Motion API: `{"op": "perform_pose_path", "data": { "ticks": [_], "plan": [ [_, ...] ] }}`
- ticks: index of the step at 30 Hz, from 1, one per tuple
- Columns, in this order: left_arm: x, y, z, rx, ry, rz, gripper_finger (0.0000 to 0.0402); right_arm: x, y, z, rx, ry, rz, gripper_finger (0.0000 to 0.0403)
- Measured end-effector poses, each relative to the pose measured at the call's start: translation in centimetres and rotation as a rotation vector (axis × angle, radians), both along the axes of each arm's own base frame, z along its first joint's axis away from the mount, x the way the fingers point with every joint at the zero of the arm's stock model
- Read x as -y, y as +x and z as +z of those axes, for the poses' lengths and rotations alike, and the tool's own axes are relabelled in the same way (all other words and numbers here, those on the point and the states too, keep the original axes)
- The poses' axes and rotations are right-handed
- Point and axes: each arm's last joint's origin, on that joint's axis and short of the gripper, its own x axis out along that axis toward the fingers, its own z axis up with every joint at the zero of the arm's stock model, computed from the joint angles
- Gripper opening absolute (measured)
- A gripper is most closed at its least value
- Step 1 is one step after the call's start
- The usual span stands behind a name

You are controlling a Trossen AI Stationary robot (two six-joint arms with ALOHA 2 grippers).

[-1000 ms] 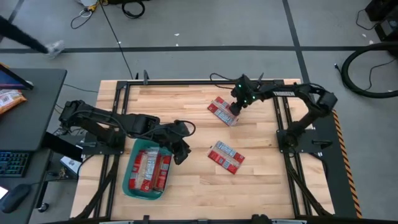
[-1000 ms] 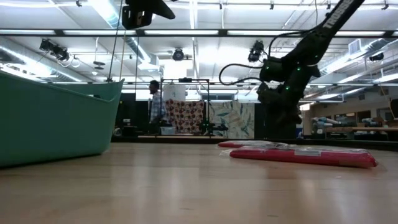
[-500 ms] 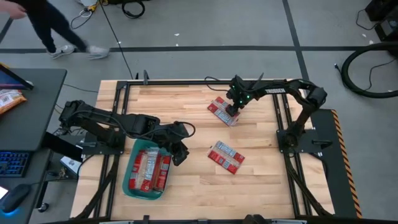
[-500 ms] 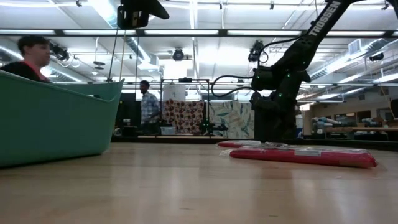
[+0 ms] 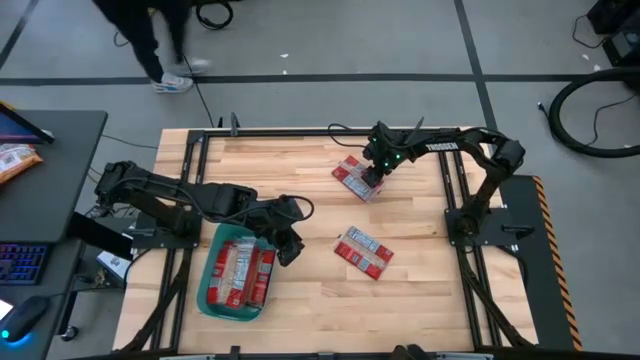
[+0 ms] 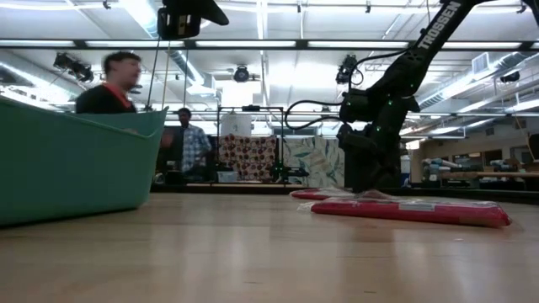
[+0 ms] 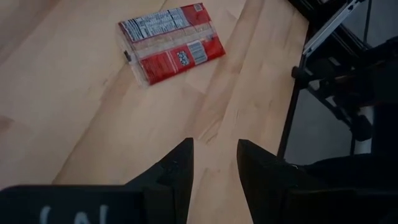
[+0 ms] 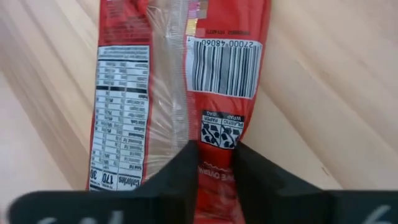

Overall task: Sort popcorn bags into baskets
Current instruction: Put the red popcorn bag into the green bin

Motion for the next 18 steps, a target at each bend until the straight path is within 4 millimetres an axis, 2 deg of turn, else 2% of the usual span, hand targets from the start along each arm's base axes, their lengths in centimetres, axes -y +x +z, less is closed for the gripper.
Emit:
{"op": "perform_pose_path", "data": {
  "ticks": [4, 8, 12, 18],
  "plan": [
    [0.0, 0.0, 0.0, -0.003, -0.017, -0.006, 0.0128, -0.1, 0.0, 0.0, 0.012, 0.014, 0.008, 0.0051],
    [0.1, 0.0, 0.0, -0.006, -0.031, -0.016, 0.0128, -0.2, 0.0, 0.4, 0.033, 0.029, 0.017, 0.0016],
    [0.1, 0.0, 0.0, -0.006, -0.033, -0.018, 0.0128, -0.6, -0.5, 1.6, 0.049, 0.033, 0.005, 0.0012],
    [0.1, 0.0, 0.0, -0.002, -0.015, -0.030, 0.0128, -1.4, -1.3, 4.8, 0.121, -0.004, 0.008, 0.0010]
  ]
}}
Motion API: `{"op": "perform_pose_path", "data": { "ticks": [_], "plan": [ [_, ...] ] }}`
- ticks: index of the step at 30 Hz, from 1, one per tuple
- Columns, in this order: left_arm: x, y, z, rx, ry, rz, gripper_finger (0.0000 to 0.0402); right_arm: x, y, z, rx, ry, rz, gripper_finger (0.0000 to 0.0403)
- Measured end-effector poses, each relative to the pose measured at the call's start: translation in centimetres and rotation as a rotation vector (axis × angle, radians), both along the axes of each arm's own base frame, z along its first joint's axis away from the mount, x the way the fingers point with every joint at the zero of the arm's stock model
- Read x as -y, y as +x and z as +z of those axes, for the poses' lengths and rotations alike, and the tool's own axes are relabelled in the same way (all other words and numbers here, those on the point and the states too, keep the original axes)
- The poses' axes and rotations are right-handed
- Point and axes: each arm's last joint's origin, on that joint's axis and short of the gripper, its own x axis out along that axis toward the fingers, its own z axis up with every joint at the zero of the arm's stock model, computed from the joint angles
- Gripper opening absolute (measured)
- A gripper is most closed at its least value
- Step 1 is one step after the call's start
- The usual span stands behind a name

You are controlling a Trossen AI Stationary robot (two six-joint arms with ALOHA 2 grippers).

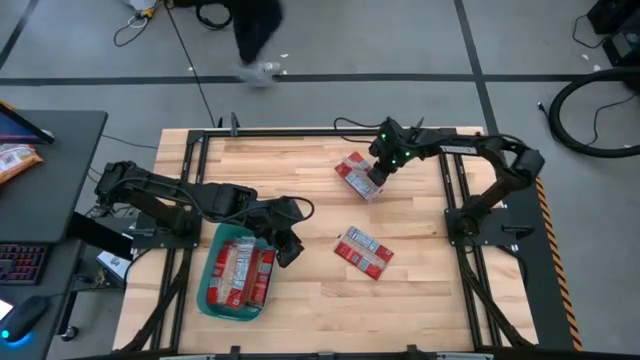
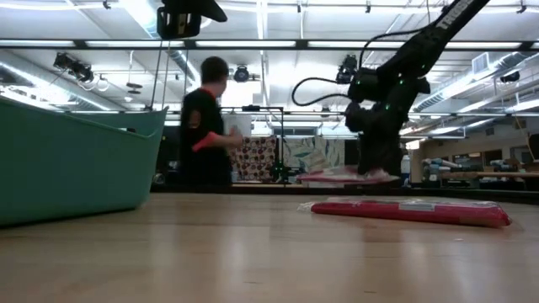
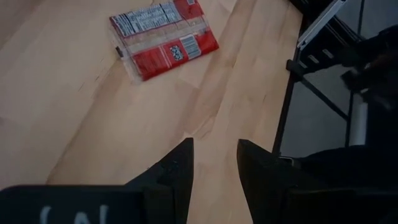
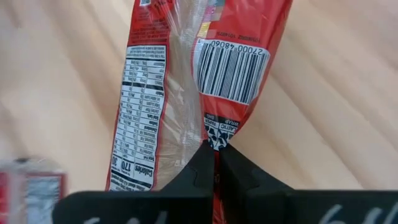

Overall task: Sort popcorn bags into baskets
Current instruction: Put the red popcorn bag into the green bin

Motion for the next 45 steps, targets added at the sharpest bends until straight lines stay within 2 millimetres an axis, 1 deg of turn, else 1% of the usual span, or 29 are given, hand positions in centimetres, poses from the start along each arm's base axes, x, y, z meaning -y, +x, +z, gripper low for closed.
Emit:
{"op": "perform_pose_path", "data": {
  "ticks": [5, 9, 14, 17, 20, 24, 27, 31, 36, 40, 45],
  "plan": [
    [-0.1, 0.0, 0.0, 0.012, 0.042, -0.009, 0.0128, -1.2, -0.4, 2.2, 0.054, -0.023, 0.030, 0.0010],
    [-0.1, 0.2, 0.1, 0.030, 0.046, 0.000, 0.0128, -2.6, -0.3, 3.7, 0.104, -0.036, 0.057, 0.0010],
    [-0.4, 0.2, 0.1, 0.038, 0.081, 0.091, 0.0128, -5.0, 0.2, 5.3, 0.161, -0.043, 0.115, 0.0010],
    [-0.6, 0.3, 0.1, 0.040, 0.075, 0.188, 0.0134, -6.6, 0.4, 6.3, 0.190, -0.072, 0.163, 0.0010],
    [-0.8, 0.3, 0.2, 0.040, 0.046, 0.256, 0.0156, -8.1, 0.3, 7.4, 0.217, -0.131, 0.194, 0.0010],
    [-1.4, 0.6, 0.3, 0.056, -0.012, 0.323, 0.0199, -10.0, -0.1, 8.9, 0.255, -0.218, 0.222, 0.0010],
    [-2.0, 0.9, 0.6, 0.092, -0.054, 0.371, 0.0230, -11.5, -0.4, 10.0, 0.303, -0.250, 0.272, 0.0010],
    [-3.2, 1.6, 1.1, 0.171, -0.094, 0.480, 0.0255, -13.7, -0.4, 10.8, 0.349, -0.287, 0.331, 0.0010],
    [-4.6, 2.2, 1.9, 0.268, -0.132, 0.555, 0.0258, -15.8, -0.3, 11.2, 0.378, -0.322, 0.378, 0.0011],
    [-5.2, 2.6, 2.6, 0.343, -0.169, 0.562, 0.0257, -16.8, -0.1, 11.2, 0.384, -0.336, 0.384, 0.0012],
    [-5.4, 2.8, 2.4, 0.332, -0.216, 0.577, 0.0256, -17.4, 0.3, 11.8, 0.453, -0.371, 0.378, 0.0012]
  ]
}}
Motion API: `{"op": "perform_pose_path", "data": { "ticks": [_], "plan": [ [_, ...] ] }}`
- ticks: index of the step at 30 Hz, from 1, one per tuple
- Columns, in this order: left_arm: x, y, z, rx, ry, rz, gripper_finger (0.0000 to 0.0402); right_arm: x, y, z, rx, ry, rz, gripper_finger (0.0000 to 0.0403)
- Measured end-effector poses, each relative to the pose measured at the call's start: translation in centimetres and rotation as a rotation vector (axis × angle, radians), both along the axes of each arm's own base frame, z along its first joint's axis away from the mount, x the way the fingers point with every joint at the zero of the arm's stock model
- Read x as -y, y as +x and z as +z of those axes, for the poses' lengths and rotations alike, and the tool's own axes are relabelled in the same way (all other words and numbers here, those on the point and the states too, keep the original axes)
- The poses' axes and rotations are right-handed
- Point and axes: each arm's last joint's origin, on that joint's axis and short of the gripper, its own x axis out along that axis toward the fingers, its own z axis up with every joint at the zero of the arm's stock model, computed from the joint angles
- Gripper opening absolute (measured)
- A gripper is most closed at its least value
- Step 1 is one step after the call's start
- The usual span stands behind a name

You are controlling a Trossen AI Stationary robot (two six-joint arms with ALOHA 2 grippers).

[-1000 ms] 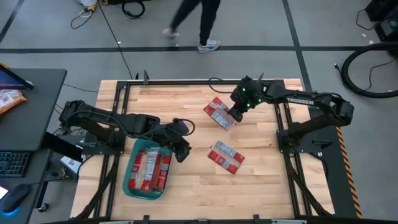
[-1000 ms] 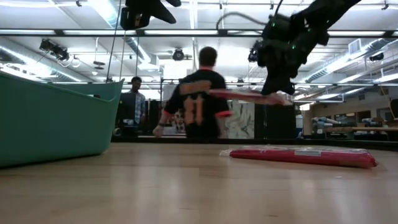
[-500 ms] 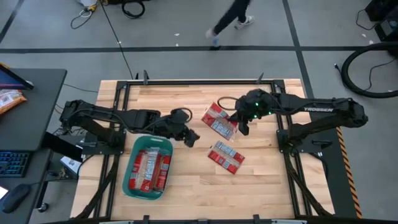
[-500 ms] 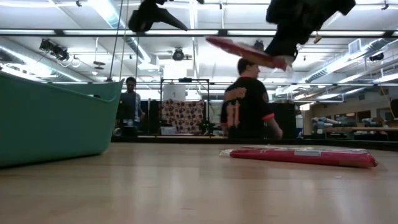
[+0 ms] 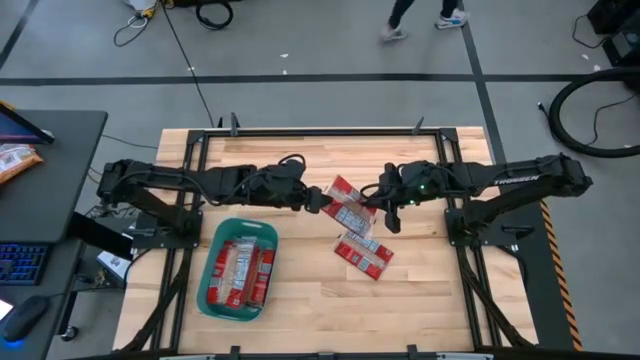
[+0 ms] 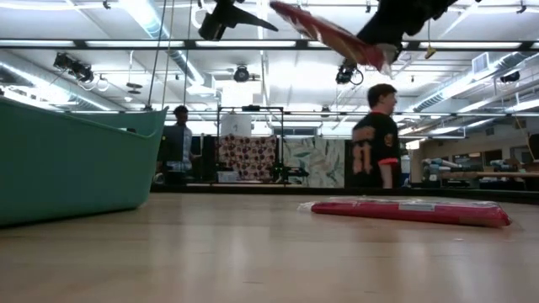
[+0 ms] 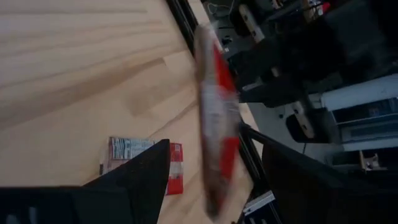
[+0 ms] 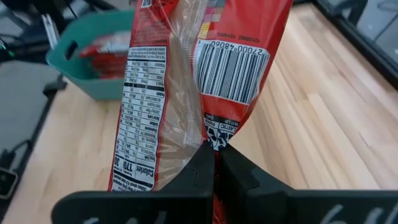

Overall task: Sort popcorn bags into baskets
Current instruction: Put the red popcorn bag into the green bin

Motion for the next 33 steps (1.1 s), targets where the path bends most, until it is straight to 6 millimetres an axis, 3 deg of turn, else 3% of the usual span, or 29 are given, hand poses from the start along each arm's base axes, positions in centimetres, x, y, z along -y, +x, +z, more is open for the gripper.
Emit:
{"op": "perform_pose_path", "data": {
  "ticks": [10, 14, 23, 28, 33],
  "plan": [
    [0.4, 1.5, -1.2, 0.006, -0.084, -0.065, 0.0237, -0.3, 2.0, 0.1, 0.106, 0.009, 0.007, 0.0013],
    [0.4, 1.5, -1.1, 0.013, -0.087, -0.074, 0.0185, -0.3, 2.2, -0.1, 0.100, 0.005, 0.012, 0.0013],
    [0.4, 1.5, -1.1, 0.018, -0.066, -0.090, 0.0025, -0.5, 2.4, -0.3, 0.095, 0.021, 0.048, 0.0030],
    [0.5, 1.5, -1.1, 0.009, -0.072, -0.118, 0.0027, -0.4, 2.3, -0.3, 0.085, 0.075, 0.106, 0.0072],
    [0.2, 0.6, -1.2, -0.065, -0.105, -0.262, 0.0034, 0.1, 1.2, 0.7, -0.006, 0.125, 0.110, 0.0132]
  ]
}}
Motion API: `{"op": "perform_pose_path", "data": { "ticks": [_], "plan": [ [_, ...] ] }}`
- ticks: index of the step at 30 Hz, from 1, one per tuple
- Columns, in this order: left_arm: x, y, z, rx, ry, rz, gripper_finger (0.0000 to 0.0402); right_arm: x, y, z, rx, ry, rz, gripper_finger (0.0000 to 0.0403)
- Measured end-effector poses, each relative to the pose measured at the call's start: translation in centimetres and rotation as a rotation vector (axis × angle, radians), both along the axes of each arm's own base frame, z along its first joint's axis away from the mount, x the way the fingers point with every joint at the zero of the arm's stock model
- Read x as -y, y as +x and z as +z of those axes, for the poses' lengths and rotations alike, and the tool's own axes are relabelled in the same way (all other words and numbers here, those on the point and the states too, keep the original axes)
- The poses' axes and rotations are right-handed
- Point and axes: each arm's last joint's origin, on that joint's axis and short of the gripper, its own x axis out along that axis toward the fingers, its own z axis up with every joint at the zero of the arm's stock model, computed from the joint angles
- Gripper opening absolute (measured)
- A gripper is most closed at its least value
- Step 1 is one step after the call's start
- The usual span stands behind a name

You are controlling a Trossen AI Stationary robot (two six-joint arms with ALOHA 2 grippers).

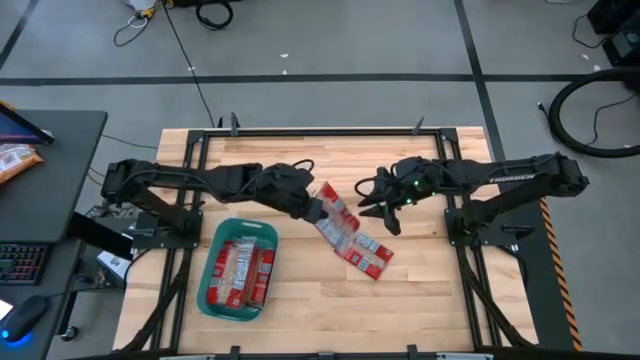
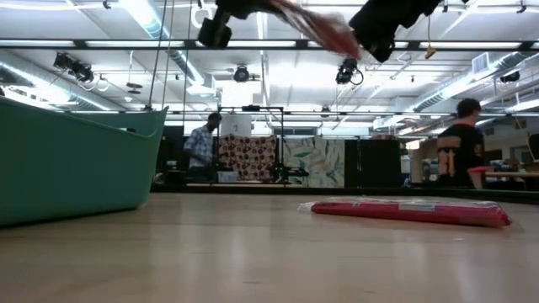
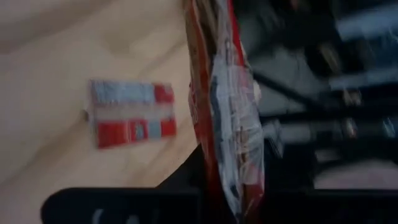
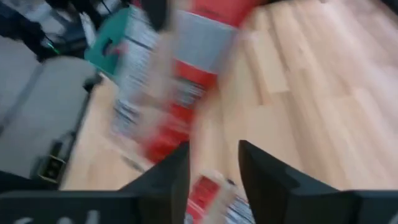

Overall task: Sort popcorn bags into baskets
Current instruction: Put the red popcorn bag into the green bin

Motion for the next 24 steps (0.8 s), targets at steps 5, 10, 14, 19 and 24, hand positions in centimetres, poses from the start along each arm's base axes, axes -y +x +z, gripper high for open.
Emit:
{"op": "perform_pose_path", "data": {
  "ticks": [5, 10, 14, 19, 24],
  "plan": [
    [0.3, -1.9, 0.8, -0.030, 0.007, -0.261, 0.0026, 0.3, -1.2, 2.3, -0.043, -0.138, -0.019, 0.0171],
    [1.7, -4.0, 1.0, -0.088, 0.011, -0.474, 0.0034, 0.7, -1.8, 3.5, -0.018, -0.218, -0.087, 0.0179],
    [3.0, -5.7, 0.8, -0.184, -0.012, -0.586, 0.0035, 0.7, -2.0, 3.6, -0.027, -0.232, -0.108, 0.0177],
    [4.3, -8.3, 0.2, -0.380, -0.069, -0.685, 0.0036, 0.8, -2.1, 3.3, -0.052, -0.243, -0.120, 0.0177],
    [4.9, -10.8, -0.3, -0.563, -0.044, -0.760, 0.0037, 1.0, -2.0, 3.3, -0.049, -0.257, -0.138, 0.0176]
  ]
}}
